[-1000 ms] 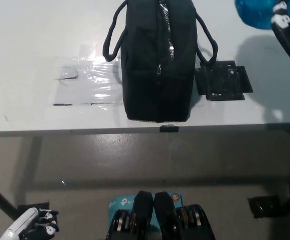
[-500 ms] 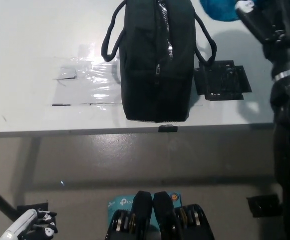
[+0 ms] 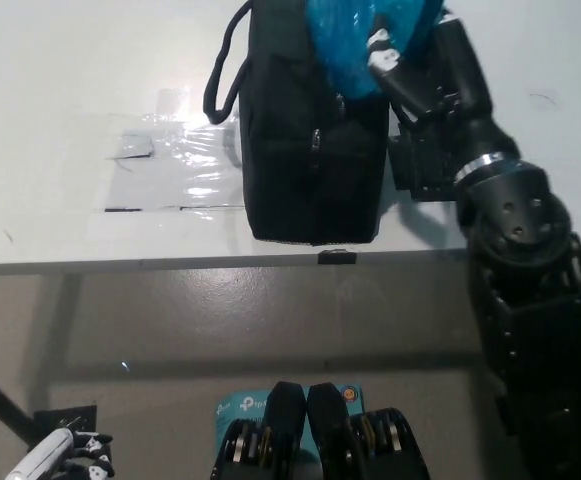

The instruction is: The robot uses its right hand to pick up a stack of plates kept in the middle of the desk and put it inside a bag kept next to it

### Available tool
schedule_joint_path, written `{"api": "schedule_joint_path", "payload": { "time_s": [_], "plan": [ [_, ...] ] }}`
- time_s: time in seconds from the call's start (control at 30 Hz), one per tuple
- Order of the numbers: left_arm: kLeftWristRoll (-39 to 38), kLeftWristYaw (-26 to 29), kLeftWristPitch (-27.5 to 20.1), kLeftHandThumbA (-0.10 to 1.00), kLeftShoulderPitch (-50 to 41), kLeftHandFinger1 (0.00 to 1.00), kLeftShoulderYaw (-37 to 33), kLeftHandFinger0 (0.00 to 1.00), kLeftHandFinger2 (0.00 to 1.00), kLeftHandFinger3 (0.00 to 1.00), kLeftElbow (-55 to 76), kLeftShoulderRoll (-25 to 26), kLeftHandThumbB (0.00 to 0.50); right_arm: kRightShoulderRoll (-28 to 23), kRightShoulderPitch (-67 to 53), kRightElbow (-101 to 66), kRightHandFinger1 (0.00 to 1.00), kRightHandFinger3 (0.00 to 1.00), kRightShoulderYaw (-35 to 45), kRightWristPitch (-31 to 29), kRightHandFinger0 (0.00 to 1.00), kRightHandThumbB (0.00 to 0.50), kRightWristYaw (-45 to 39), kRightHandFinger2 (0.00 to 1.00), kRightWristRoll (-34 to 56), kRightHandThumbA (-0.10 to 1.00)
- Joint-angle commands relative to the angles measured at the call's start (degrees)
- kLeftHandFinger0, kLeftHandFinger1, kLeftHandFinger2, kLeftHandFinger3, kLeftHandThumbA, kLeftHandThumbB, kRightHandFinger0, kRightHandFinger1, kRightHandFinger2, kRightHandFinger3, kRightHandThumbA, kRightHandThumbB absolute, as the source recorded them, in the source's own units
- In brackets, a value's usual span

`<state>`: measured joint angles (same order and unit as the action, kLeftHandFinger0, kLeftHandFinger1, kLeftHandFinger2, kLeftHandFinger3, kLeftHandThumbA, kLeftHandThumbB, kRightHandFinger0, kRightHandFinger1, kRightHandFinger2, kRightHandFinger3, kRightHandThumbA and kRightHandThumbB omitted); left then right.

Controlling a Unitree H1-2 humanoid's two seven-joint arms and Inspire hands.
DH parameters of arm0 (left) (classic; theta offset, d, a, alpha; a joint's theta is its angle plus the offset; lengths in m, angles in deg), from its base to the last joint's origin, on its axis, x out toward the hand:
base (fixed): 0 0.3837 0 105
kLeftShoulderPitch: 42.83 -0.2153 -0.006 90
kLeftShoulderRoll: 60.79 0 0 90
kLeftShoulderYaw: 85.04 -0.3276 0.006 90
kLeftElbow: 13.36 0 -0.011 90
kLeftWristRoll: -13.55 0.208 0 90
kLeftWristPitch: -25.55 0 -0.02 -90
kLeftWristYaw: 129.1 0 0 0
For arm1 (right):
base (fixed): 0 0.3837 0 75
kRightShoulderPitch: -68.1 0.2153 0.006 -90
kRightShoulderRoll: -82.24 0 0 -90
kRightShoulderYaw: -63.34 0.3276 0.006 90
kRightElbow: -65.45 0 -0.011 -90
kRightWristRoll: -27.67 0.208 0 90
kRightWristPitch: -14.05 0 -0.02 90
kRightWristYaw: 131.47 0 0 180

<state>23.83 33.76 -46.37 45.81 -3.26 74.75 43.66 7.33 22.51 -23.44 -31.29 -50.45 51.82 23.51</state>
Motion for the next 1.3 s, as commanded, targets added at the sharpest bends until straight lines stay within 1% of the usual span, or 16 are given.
{"api": "schedule_joint_path", "payload": {
  "time_s": [0.0, 0.13, 0.23, 0.4, 0.53, 0.57, 0.6, 0.7, 0.77, 0.93, 0.97, 1.03, 1.07, 1.13, 1.17, 1.27],
  "plan": [
    [0.88, -0.56, -0.19, -0.1, 0.28, 0.83, 0.11, 0.78, 0.86, 0.85, 1.62, 1.26, 0.176, 0.89, 4.84, 1.88, 0.0, 0.0, -0.42, -6.82, 0.0, 0.231, 2.76, 0.0, -3.4, -0.1],
    [1.42, -0.52, -0.69, -0.1, 0.69, 0.83, -0.33, 0.79, 0.85, 0.85, 1.38, 1.33, 0.178, 1.08, 4.9, 3.07, 0.0, 0.0, -0.22, -5.88, 0.0, 0.228, 3.83, 0.0, -4.7, -0.1],
    [1.04, -0.89, 0.1, -0.1, 0.69, 0.85, -0.16, 0.82, 0.88, 0.88, 1.58, 1.32, 0.172, 1.79, 4.6, 5.75, 0.0, 0.0, -0.02, -7.08, 0.0, 0.249, 5.75, 0.0, -5.74, -0.1],
    [0.78, -0.91, 0.26, -0.1, 0.78, 0.83, 0.11, 0.81, 0.87, 0.86, 1.7, 1.18, 0.176, 1.65, 4.78, 7.66, 0.0, 0.03, -0.94, -6.14, 0.0, 0.305, 6.23, 0.02, -7.93, -0.1],
    [1.06, -0.87, -0.14, -0.1, 0.68, 0.83, 0.0, 0.8, 0.87, 0.87, 1.83, 1.33, 0.175, 1.93, 5.62, 9.97, 0.0, 0.0, -3.26, -5.76, 0.0, 0.339, 6.64, 0.02, -10.78, -0.1],
    [1.02, -0.93, 0.09, -0.1, 0.68, 0.83, 0.03, 0.8, 0.87, 0.87, 1.87, 1.31, 0.172, 1.83, 5.87, 10.6, 0.0, 0.0, -4.25, -5.55, 0.0, 0.332, 6.78, 0.0, -11.94, -0.1],
    [0.99, -0.98, 0.26, -0.1, 0.72, 0.83, 0.04, 0.8, 0.88, 0.88, 1.82, 1.27, 0.169, 1.94, 6.39, 11.69, 0.0, 0.0, -5.19, -4.25, 0.0, 0.314, 7.13, 0.01, -13.14, -0.1],
    [1.23, -1.05, 0.61, -0.1, 0.83, 0.84, -0.06, 0.8, 0.88, 0.88, 1.75, 1.24, 0.175, 2.44, 8.25, 14.12, 0.0, 0.04, -7.3, -0.13, 0.0, 0.322, 6.43, 0.22, -15.01, -0.1],
    [1.01, -1.02, 0.7, -0.1, 1.02, 0.83, 0.09, 0.8, 0.87, 0.87, 1.69, 0.98, 0.177, 2.57, 9.83, 16.71, 0.0, 0.03, -9.13, 0.39, 0.0, 0.318, 5.83, 0.3, -16.44, -0.1],
    [0.72, -1.17, 0.4, -0.1, 1.14, 0.83, 0.19, 0.81, 0.88, 0.88, 1.13, 0.96, 0.178, 3.11, 13.21, 19.69, 0.04, 0.07, -13.12, 1.44, 0.0, 0.279, 2.1, 0.37, -18.88, -0.1],
    [0.63, -0.81, 0.35, -0.1, 0.95, 0.82, 0.26, 0.8, 0.88, 0.88, 1.03, 0.4, 0.181, 2.91, 14.73, 21.01, 0.05, 0.04, -14.07, 1.44, 0.0, 0.252, 0.32, 0.4, -20.38, -0.1],
    [0.69, -0.7, -0.34, -0.1, 0.86, 0.81, 0.26, 0.77, 0.86, 0.87, 1.03, 0.42, 0.182, 2.86, 16.1, 22.42, 0.08, 0.08, -14.2, 1.44, 0.0, 0.227, -1.29, 0.44, -21.67, -0.1],
    [0.66, -0.66, -0.37, -0.1, 0.8, 0.81, 0.33, 0.77, 0.86, 0.86, 1.15, 0.36, 0.185, 2.55, 17.32, 23.64, 0.08, 0.09, -14.2, 1.44, 0.0, 0.248, -1.72, 0.44, -22.29, -0.1],
    [0.61, -0.72, -0.56, -0.1, 0.78, 0.81, 0.35, 0.77, 0.86, 0.86, 1.21, 0.39, 0.187, 2.32, 18.46, 24.89, 0.1, 0.13, -13.5, 1.44, 0.0, 0.239, -2.67, 0.47, -23.21, -0.1],
    [0.6, -0.74, -0.55, -0.1, 0.84, 0.82, 0.34, 0.77, 0.87, 0.86, 1.09, 0.36, 0.184, 1.78, 18.83, 25.5, 0.1, 0.15, -12.52, 1.44, 0.0, 0.263, -2.81, 0.46, -22.72, -0.1],
    [1.28, -0.51, -0.93, -0.1, 0.71, 0.82, 0.03, 0.77, 0.86, 0.86, 1.39, 0.56, 0.183, 0.53, 18.32, 25.77, 0.12, 0.22, -10.59, 1.44, 0.0, 0.267, -3.17, 0.44, -22.63, -0.1]
  ]
}}
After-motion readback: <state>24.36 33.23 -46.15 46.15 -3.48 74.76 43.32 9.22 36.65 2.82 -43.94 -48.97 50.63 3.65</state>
